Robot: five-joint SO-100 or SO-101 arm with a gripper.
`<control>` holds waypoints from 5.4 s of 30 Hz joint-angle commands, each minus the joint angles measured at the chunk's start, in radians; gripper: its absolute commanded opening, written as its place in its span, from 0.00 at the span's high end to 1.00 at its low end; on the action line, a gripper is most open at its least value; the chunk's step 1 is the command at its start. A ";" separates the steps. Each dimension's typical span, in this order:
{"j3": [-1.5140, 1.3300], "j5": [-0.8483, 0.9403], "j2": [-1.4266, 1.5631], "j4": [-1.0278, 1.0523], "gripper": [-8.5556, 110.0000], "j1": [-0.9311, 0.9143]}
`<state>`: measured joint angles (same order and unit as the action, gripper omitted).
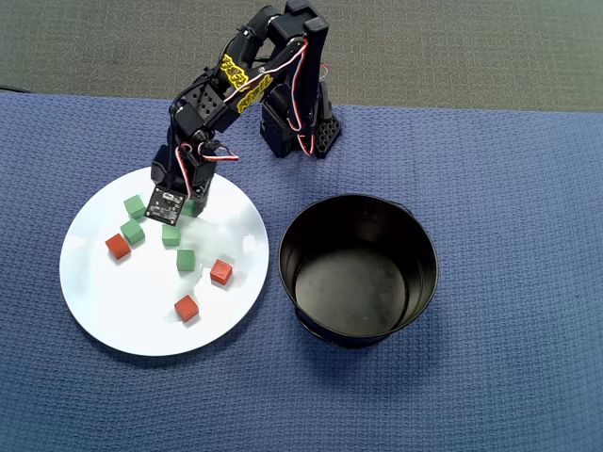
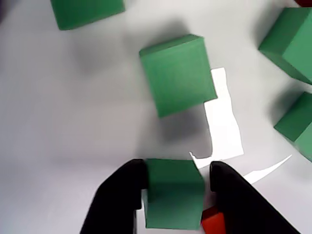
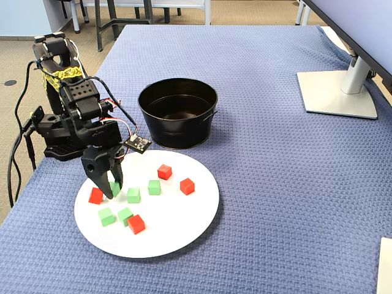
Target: Pick up the green cubes from the white plate and place them in the black recipient
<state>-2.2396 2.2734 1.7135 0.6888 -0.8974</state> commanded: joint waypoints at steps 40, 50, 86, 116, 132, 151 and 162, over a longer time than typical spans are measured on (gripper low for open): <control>0.552 -1.559 0.554 0.623 0.93 0.641; 0.483 -1.878 0.371 0.509 0.91 0.994; 0.428 -1.631 0.166 0.465 0.72 0.210; 0.518 -1.404 -0.216 0.388 0.78 0.086; 0.480 -1.413 -0.288 0.293 0.79 0.084; 0.371 -1.382 -0.287 0.186 0.86 0.109; 0.463 -1.463 -0.245 0.239 0.93 0.110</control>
<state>-1.8638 0.8621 1.4159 0.8928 -0.8038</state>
